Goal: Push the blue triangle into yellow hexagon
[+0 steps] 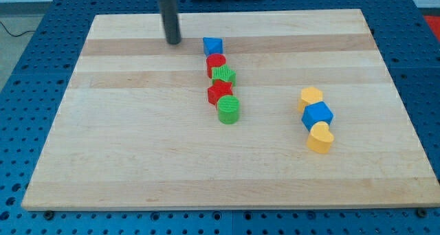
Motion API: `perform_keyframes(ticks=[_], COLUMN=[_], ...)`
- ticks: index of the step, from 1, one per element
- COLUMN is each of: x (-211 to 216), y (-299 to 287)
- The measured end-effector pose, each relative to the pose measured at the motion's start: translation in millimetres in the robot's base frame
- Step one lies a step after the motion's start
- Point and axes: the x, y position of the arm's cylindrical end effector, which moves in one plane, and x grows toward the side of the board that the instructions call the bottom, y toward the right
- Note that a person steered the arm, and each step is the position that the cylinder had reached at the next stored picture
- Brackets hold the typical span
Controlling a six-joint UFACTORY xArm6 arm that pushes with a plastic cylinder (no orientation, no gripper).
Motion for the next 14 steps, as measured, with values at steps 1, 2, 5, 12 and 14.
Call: perform_keyframes(ticks=[1, 2, 5, 12, 14], x=[19, 19, 21, 25, 49], y=[-3, 29, 193, 275, 242])
